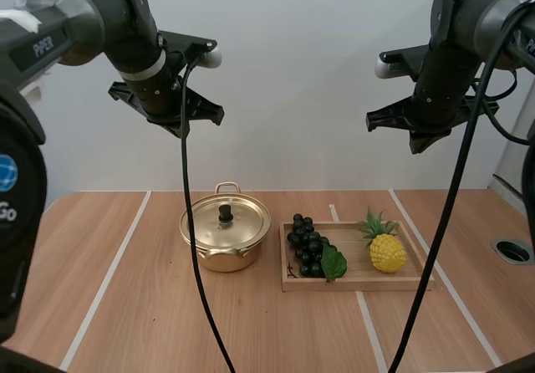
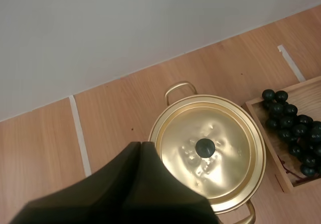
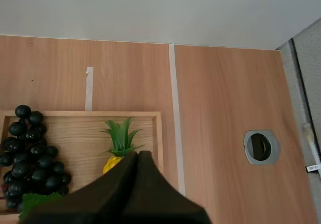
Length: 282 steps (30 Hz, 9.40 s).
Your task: Open the pot, put the pineapple inside, and close it
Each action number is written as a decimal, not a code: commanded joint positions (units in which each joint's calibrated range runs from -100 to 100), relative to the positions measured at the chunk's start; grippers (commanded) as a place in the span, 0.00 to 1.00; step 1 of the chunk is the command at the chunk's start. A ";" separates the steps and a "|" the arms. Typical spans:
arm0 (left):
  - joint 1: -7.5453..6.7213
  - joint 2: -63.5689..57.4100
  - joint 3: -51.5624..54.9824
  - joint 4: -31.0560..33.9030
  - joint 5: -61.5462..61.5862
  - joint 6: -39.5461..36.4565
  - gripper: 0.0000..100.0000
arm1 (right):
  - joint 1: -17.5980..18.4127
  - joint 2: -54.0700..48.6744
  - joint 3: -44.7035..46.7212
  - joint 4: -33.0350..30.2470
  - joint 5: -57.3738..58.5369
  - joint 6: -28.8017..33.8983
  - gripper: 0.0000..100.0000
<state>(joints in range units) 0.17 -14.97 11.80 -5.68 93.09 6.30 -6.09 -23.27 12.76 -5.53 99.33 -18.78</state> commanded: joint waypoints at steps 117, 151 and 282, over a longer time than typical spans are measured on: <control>-4.16 7.72 0.94 -4.91 -0.68 14.57 0.00 | -0.16 3.34 11.98 2.52 -9.01 -2.64 0.00; -4.16 -6.77 0.94 -4.91 5.59 15.52 0.00 | -0.16 3.72 15.26 -1.98 -17.05 0.15 1.00; 0.91 -18.13 -31.14 -14.05 -23.68 8.70 0.00 | -0.01 7.01 -5.39 25.38 -19.50 -9.62 0.00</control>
<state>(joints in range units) 0.99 -33.38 -18.74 -18.37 69.44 16.24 -6.09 -14.06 10.12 13.42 77.20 -24.98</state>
